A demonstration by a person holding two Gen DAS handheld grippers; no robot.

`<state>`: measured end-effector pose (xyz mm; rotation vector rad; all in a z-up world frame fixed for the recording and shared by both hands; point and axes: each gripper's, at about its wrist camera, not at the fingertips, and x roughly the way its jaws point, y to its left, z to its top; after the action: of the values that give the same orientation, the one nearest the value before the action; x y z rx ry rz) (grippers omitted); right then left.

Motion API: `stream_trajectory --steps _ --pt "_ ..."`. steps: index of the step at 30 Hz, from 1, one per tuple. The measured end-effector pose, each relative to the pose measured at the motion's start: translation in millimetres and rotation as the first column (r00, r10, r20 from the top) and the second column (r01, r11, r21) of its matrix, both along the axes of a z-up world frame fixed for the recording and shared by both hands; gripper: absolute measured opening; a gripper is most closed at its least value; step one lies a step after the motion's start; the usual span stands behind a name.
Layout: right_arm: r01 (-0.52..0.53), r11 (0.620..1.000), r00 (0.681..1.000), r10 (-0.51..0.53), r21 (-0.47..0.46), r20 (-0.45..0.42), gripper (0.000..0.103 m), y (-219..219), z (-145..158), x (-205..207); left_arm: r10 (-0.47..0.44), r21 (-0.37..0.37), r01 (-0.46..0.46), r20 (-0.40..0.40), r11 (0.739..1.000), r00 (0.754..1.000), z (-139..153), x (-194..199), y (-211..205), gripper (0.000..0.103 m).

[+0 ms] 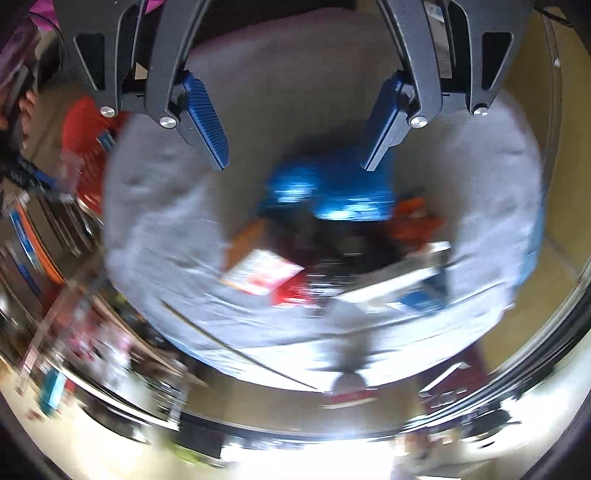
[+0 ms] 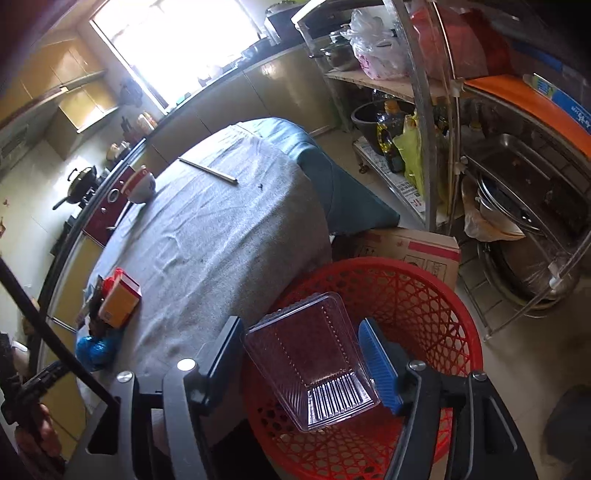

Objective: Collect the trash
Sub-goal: 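Grasp the blue plastic bag with left tool while right tool grasps the orange-red box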

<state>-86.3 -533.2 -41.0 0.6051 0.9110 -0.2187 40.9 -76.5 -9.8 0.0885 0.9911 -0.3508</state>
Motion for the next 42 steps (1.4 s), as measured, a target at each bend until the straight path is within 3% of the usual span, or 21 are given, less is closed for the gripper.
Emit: stream_trajectory --steps 5,10,13,16,21,24,27,31,34,37,42 --pt "-0.03 1.0 1.0 0.029 -0.01 -0.004 0.068 12 3 7 0.081 -0.01 -0.081 0.011 0.997 0.997 -1 13 39 0.077" --pt "-0.071 0.995 0.997 0.068 -0.075 -0.038 0.068 26 9 18 0.082 -0.035 -0.082 -0.011 0.996 0.997 -8 18 48 0.077" --pt "-0.039 0.993 0.996 0.031 -0.108 -0.081 0.068 18 2 10 0.069 -0.05 -0.071 -0.033 0.996 0.997 -13 22 45 0.077" --pt "-0.006 0.997 0.997 -0.001 -0.081 -0.082 0.068 9 -2 0 0.057 -0.048 -0.058 -0.036 0.997 0.998 -13 25 41 0.077" --pt "-0.02 0.998 1.0 0.02 -0.065 -0.007 0.069 15 15 2 0.041 -0.076 -0.046 -0.067 0.996 0.997 -20 38 33 0.077" --pt "-0.108 0.993 0.991 0.111 -0.044 0.078 0.071 40 29 24 0.036 -0.118 -0.048 -0.108 0.992 0.994 -28 46 28 0.077" --pt "-0.235 0.972 0.962 0.234 -0.011 0.143 0.072 76 36 61 0.05 -0.153 -0.071 -0.14 0.986 0.989 -35 50 27 0.077" --pt "-0.355 0.929 0.924 0.332 0.107 0.189 0.073 121 32 116 0.056 -0.148 -0.076 -0.131 0.986 0.99 -36 50 25 0.077" --pt "-0.393 0.896 0.916 0.362 0.207 0.172 0.073 150 20 152 0.055 -0.153 -0.073 -0.121 0.985 0.991 -36 51 26 0.074" --pt "-0.377 0.852 0.926 0.355 0.363 0.129 0.073 172 -3 184 0.043 -0.157 -0.062 -0.118 0.986 0.992 -37 52 26 0.057" --pt "-0.286 0.787 0.95 0.307 0.546 0.056 0.073 197 -37 208 0.024 -0.172 -0.042 -0.108 0.984 0.994 -39 51 28 0.052"
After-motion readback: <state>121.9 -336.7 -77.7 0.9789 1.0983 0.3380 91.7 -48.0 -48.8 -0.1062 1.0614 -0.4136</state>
